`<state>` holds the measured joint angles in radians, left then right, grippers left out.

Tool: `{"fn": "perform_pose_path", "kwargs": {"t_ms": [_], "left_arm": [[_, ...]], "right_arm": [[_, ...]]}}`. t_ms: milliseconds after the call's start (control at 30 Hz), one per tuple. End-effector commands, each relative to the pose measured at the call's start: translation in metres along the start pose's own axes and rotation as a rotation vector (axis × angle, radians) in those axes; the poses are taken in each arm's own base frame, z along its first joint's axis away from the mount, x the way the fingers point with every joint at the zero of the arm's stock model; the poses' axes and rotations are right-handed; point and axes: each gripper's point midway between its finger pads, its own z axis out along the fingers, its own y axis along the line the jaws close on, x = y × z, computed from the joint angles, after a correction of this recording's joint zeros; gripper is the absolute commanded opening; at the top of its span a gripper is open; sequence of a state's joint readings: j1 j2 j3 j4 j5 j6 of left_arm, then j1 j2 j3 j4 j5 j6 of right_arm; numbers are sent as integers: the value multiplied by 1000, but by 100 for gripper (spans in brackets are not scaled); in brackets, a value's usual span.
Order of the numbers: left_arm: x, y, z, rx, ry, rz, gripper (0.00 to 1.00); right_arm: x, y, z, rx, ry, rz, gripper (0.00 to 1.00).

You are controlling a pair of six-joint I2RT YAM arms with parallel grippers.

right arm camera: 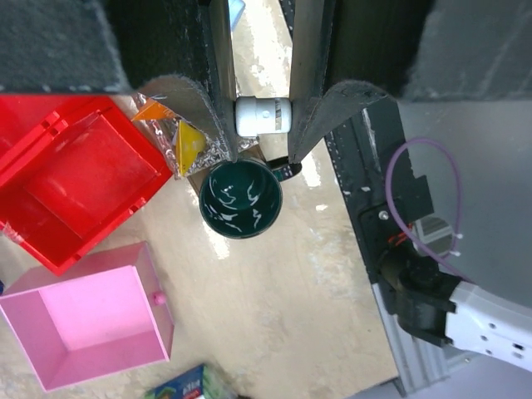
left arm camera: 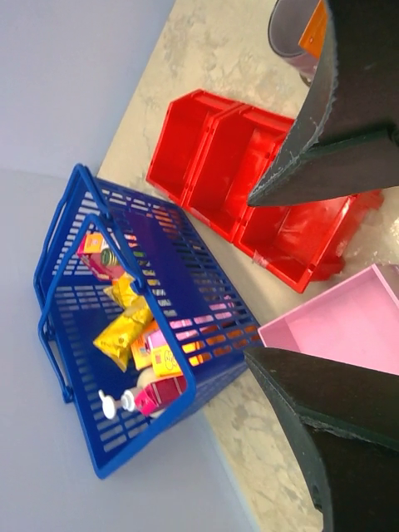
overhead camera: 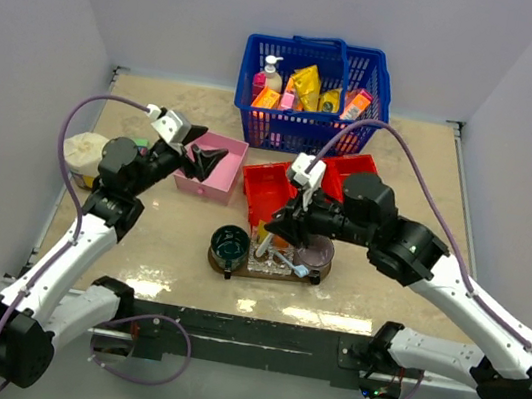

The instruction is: Prepare toiletry sets of a toothbrush and toothpaste on the tray

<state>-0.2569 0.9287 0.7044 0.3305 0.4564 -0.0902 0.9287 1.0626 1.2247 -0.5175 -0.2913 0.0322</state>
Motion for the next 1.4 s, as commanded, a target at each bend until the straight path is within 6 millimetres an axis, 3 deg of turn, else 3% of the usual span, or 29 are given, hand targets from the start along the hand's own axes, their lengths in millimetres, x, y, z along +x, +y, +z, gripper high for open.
{"fn": "perform_pose_path", "kwargs": {"t_ms": [0,633,1367], "left_arm": [[-6,18,-4,-93,-14,50,73],[-7,20,-5,-104,-6,54,73],[-4,21,-4,-111,2,57,73]], "right_arm": [[-15,-3,5,82,-14,-54,0],[10,6,37,198,95,-186,0],[45,29,60,221,146,-336,0]]}}
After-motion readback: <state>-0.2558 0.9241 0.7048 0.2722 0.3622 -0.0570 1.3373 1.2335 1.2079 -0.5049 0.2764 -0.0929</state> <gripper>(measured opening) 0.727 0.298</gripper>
